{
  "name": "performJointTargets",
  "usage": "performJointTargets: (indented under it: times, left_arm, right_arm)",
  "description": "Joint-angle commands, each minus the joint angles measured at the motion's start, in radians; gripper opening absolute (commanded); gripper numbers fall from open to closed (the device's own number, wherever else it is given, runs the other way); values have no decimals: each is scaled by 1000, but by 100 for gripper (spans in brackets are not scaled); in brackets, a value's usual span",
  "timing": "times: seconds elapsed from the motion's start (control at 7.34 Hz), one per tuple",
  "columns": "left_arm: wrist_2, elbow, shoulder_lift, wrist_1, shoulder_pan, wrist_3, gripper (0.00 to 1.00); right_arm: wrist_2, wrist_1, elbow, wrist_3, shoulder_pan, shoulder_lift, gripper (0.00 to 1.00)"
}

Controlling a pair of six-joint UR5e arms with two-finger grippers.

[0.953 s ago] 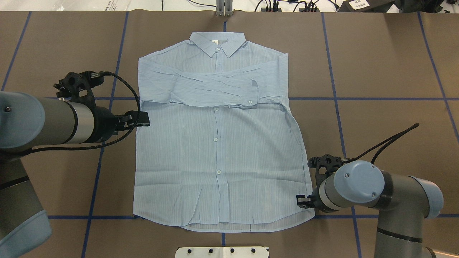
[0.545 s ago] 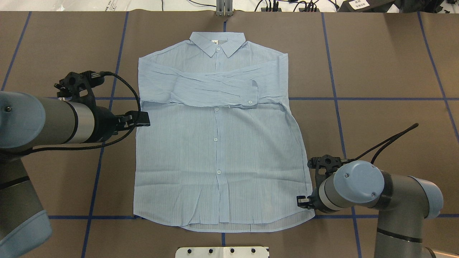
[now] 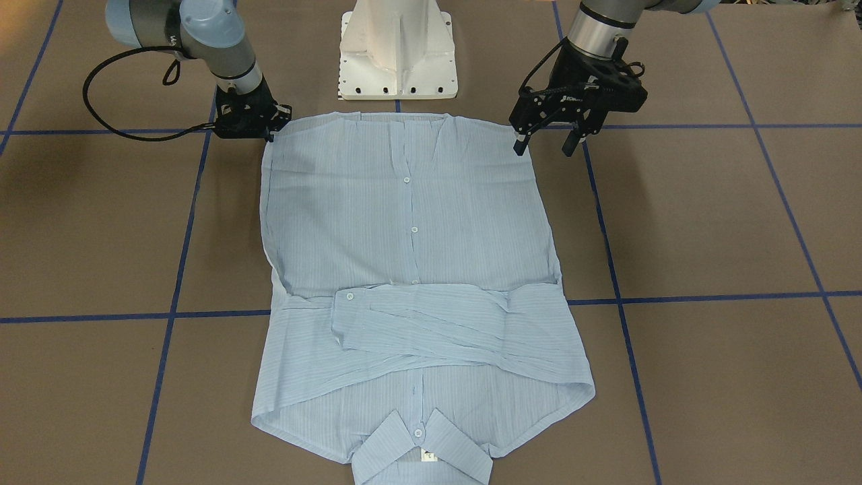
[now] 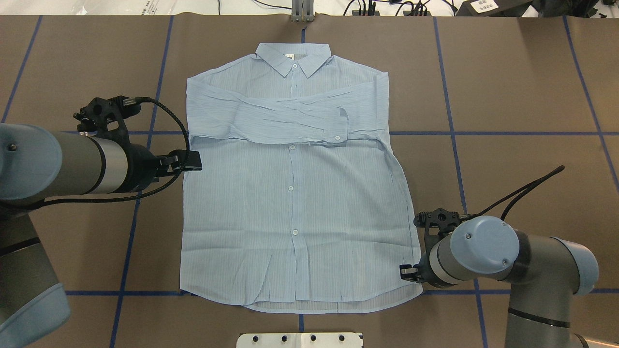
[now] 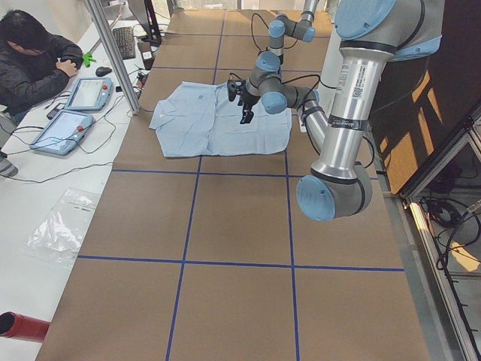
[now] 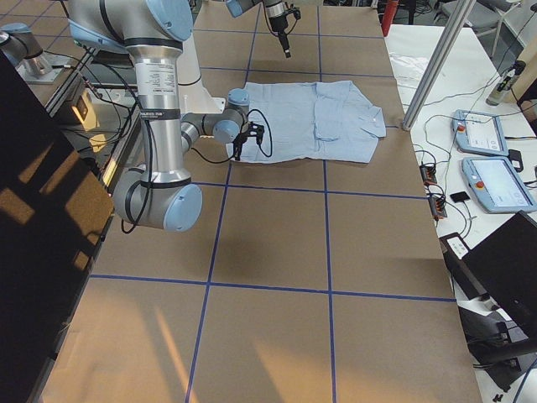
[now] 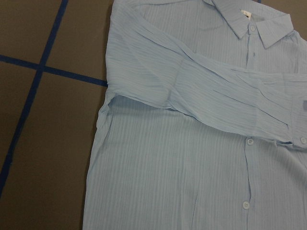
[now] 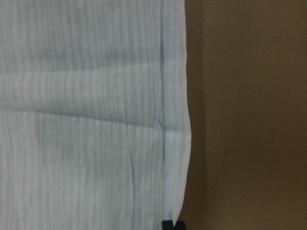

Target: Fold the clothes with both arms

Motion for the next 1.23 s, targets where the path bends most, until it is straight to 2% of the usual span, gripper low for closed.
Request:
performJointTargets:
  times: [0.0,0.14,0.27,0.41,0.54,0.82,1.09]
  left_arm:
    - [-2,-2,11,2,6,-12,96]
    - [2,-4,38,12,73,-79,96]
    - [47,-4,82,23,194,-165,95]
    - [87,-2,98,78,295,-237,94]
    - [89,-1,100,99,357,-283,94]
    - [87,19,97,129,414,-317,86]
    - [89,43,93,137,414,-316,79]
  right_arm:
    - [0,0,16,2,2,13,0]
    - [-11,0,23,2,2,13,0]
    - [-9,2,31,2,0,13,0]
    - [-12,2,36,2,0,15,0]
    - [-14,0,39,2,0,15,0]
    - [-14,2,42,2,6,13,0]
    - [-14,0,55,2,11,15,0]
